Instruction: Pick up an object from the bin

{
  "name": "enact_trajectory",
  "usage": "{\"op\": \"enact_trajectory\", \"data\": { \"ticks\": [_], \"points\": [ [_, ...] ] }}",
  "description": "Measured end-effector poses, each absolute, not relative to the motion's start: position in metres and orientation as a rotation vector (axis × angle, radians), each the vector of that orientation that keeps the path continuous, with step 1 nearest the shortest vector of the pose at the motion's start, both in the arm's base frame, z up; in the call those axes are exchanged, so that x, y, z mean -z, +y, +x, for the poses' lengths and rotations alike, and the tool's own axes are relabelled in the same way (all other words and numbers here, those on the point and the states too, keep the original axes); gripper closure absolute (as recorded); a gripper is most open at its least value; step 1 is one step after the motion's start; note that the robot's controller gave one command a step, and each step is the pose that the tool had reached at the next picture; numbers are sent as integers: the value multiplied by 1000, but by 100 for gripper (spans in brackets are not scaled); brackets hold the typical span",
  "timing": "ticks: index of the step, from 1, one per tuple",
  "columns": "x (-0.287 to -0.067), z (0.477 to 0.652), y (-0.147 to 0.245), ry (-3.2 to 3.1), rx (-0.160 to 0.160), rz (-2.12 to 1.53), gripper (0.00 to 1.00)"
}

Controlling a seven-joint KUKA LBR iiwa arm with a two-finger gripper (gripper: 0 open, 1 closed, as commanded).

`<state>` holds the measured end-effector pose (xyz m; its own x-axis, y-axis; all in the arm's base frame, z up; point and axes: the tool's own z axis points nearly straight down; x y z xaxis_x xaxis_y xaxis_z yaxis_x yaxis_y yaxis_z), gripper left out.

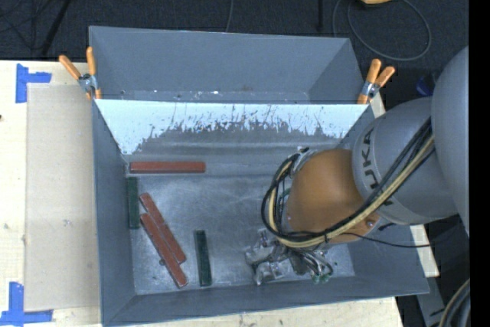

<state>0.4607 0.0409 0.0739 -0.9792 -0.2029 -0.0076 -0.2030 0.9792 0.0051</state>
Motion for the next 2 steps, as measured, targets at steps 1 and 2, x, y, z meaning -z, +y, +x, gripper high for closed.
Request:
{"op": "enact_trajectory", "data": {
  "ticks": [1, 2],
  "points": [
    [-73, 466, 37, 3129, -12, -307, 100],
    [-280, 475, 55, 3129, 0, -325, 100]
  ]
}}
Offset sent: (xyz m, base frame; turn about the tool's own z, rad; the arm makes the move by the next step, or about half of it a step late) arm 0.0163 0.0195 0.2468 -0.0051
